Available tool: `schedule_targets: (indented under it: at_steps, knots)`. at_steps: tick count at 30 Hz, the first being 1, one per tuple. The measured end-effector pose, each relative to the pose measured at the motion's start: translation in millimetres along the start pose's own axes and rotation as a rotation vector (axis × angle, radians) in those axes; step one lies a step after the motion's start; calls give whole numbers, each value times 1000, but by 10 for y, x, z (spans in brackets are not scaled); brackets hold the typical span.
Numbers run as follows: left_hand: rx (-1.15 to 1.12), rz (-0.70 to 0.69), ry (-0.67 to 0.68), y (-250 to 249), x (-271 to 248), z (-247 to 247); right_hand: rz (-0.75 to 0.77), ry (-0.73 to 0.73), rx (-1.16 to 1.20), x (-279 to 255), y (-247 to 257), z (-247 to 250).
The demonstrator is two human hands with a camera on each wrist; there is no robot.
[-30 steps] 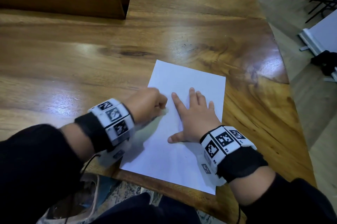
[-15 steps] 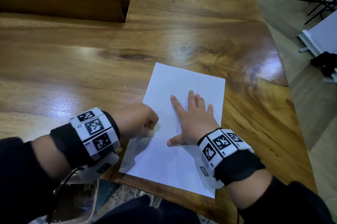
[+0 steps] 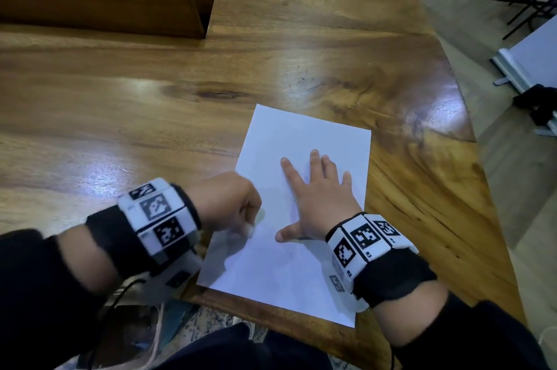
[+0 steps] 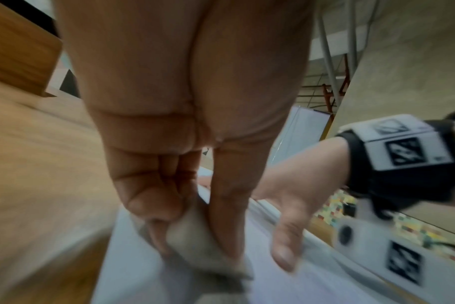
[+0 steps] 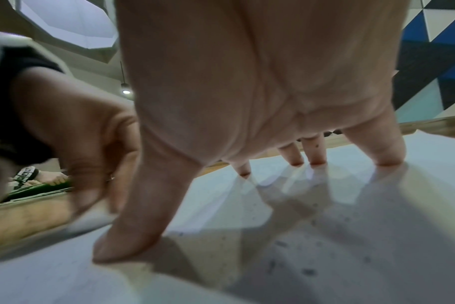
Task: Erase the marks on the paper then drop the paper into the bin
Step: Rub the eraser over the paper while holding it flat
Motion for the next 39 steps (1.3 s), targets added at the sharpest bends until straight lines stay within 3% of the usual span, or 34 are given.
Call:
schedule_targets:
  at_steps: [3,6,9,11,13,17,19,21,24,25,31,33,36,37,39]
  knots:
    - [-48,-7,-222,-111,280,366,-2,-5,-1,1,-1,1]
    - [-25,-32,-317,-182,340,407,-3,-10,-1,7,-1,-1]
    - [20,-109,-175,-175,91,55,-3,-11,9,14,-5,-8]
    - [54,-82,28,-129,-50,-204,-4,-4,9,14,-10,-14]
    - [41,-36,83,-109,-25,-162,-5,-6,6,18,-10,-10]
    - [6,-76,-204,-270,297,287,-12,-13,-1,18,-7,-5]
    - [1,-89,-282,-287,311,322,-13,-18,0,19,-6,2]
    - [11,-100,-167,-234,224,125,-10,-12,1,24,-3,-7]
    - [25,-72,121,-156,85,-162,-9,-4,7,25,-9,-23]
    - [30,-68,137,-159,101,-133,-7,-5,9,24,-7,-22]
    - [35,-112,-285,-237,264,257,-4,-9,8,7,-8,-1]
    - [69,-150,-201,-196,122,58,-5,-3,5,9,-8,-6]
    - [57,-133,98,-89,-75,-285,-5,8,9,10,-8,-16]
    - [28,-107,143,-54,-71,-289,-5,8,12,11,-8,-13]
    - [14,-91,84,-63,54,-147,-2,5,11,10,-5,-12]
Point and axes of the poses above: each hand's wrist, its own x-axis towards the middle knuckle, its own z-axis out of the back of the hand, y = z × x, the point moved 9 cm from there along x, towards the middle knuckle, and after that the axes turned 12 degrees about -x, right-handed, at the moved point
